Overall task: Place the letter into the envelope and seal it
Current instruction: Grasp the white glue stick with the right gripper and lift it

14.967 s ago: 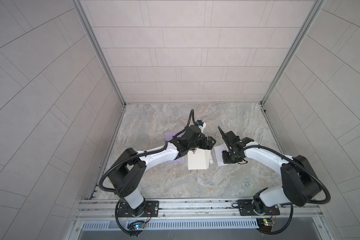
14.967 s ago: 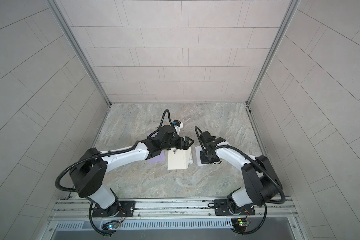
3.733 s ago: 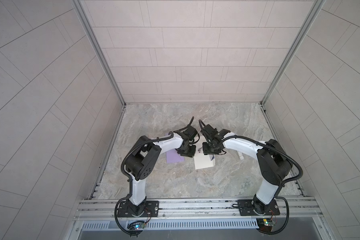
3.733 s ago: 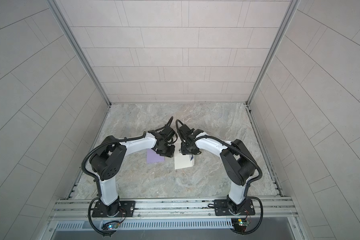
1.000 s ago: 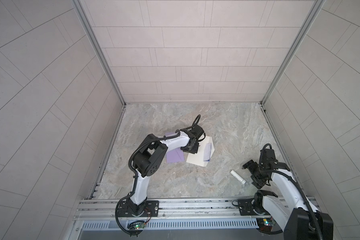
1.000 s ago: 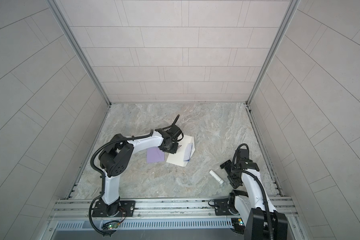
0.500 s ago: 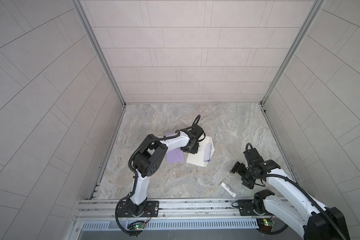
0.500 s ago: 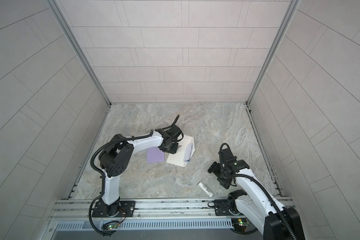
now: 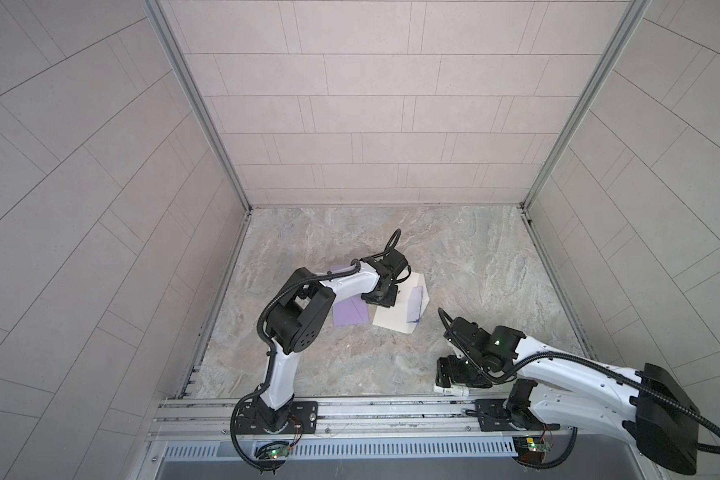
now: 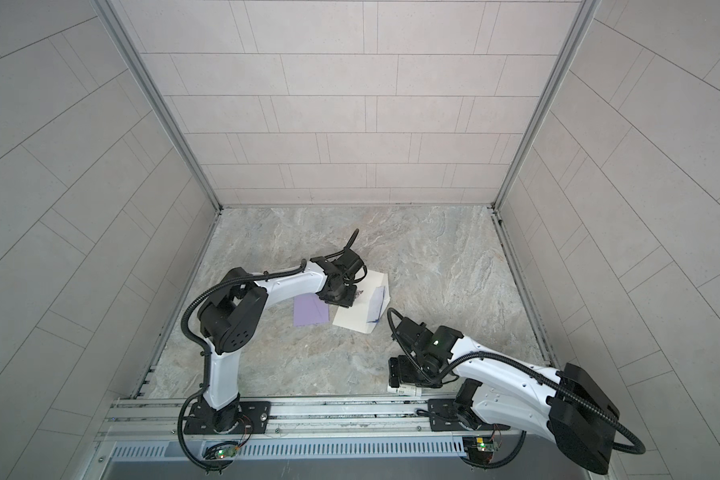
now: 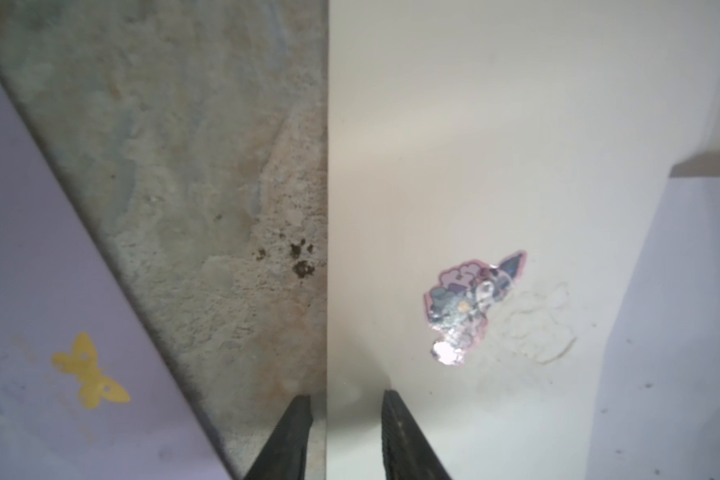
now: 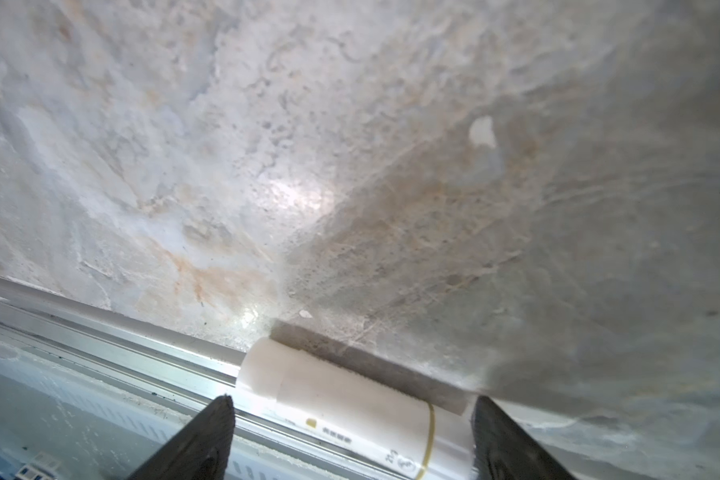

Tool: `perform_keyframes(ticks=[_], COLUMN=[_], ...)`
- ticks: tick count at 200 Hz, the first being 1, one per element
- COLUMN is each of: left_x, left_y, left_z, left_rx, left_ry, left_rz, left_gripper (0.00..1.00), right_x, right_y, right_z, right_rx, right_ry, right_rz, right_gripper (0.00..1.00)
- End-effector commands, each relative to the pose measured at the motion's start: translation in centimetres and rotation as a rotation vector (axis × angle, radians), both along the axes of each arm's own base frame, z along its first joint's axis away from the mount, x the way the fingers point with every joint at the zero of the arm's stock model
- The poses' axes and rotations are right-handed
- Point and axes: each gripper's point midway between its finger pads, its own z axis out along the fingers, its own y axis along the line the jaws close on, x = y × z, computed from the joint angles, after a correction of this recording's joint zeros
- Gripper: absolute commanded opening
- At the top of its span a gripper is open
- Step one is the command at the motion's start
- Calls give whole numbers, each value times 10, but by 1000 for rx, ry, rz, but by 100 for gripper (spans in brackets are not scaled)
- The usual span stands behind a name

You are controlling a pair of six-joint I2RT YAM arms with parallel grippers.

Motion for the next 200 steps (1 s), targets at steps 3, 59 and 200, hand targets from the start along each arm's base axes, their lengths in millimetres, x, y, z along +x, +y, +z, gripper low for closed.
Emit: perform_keyframes(ticks=[3,59,200], left_x=[-34,-36,-36], left_y=[22,20,15], left_z=[-34,-36,-35], left_rx=[112,120,131], left_ry=[149,158,161], left_rz=[2,-8,-20], left_gripper=[37,37,37], right_x=[1,0,-14], right_y=[-3,4,4], right_z=[-3,1,-17], right_rx=[-114,-177,-259], right_ry=[-52,-84,-50], right_rz=[105,223,428], right_gripper=[91,91,87])
